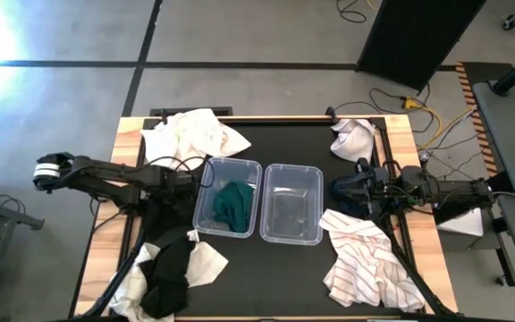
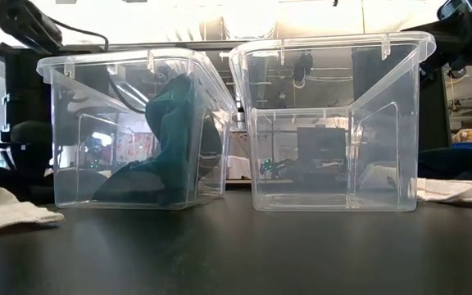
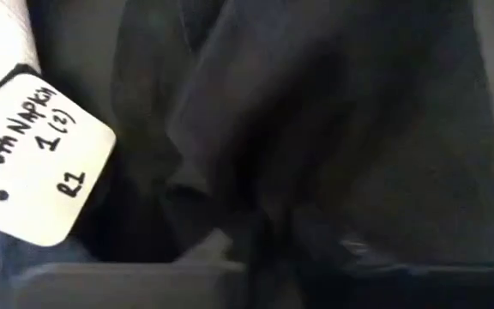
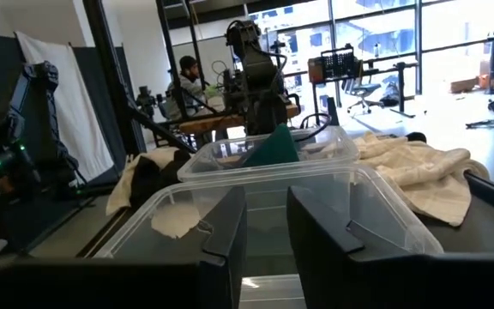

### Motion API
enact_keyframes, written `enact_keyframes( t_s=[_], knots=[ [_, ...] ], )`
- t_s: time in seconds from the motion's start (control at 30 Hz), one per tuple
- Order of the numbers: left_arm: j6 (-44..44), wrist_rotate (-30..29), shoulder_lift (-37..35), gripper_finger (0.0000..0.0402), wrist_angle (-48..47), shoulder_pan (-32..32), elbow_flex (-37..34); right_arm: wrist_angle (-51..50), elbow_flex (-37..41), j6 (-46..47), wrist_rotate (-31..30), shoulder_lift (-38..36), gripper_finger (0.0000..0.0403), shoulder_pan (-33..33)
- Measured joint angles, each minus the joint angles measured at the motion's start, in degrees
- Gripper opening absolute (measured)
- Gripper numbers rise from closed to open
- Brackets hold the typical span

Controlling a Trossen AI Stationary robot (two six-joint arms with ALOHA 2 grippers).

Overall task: Sort towels by color in basket
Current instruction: Put the top black towel into the left transparent bin

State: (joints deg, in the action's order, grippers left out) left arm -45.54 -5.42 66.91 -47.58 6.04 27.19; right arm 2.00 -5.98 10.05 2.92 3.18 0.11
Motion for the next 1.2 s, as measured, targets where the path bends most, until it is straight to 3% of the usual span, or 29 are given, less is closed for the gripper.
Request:
enact_keyframes(
  t_s=[0.13, 0.3, 0.63, 0.83, 1.1, 1.2],
  knots=[
    [0.7, -1.4, -2.4, 0.0012, -1.9, -0.4, 1.9, 0.0, 0.0, 0.0, 0.0, 0.0, 0.0067, 0.0],
    [3.0, -3.7, -8.1, 0.0004, -7.6, -0.5, 10.0, 0.0, 0.0, -0.1, 0.0, 0.0, 0.0061, 0.0],
    [6.6, -15.3, -14.6, 0.0001, -26.6, -0.6, 37.7, 0.0, 0.0, -0.4, 0.0, 0.0, 0.0078, 0.0],
    [11.6, -13.9, -15.8, 0.0001, -14.9, -2.9, 46.1, 0.0, 0.0, -0.9, 0.0, 0.0, 0.0091, 0.0],
    [22.4, -8.2, -11.9, 0.0000, 12.2, -13.3, 46.2, 0.0, 0.0, -1.0, 0.0, 0.0, 0.0097, 0.0],
    [25.8, -7.1, -9.6, 0.0000, 17.0, -17.2, 46.3, 0.0, 0.0, -0.8, 0.0, 0.0, 0.0091, 0.0]
  ],
)
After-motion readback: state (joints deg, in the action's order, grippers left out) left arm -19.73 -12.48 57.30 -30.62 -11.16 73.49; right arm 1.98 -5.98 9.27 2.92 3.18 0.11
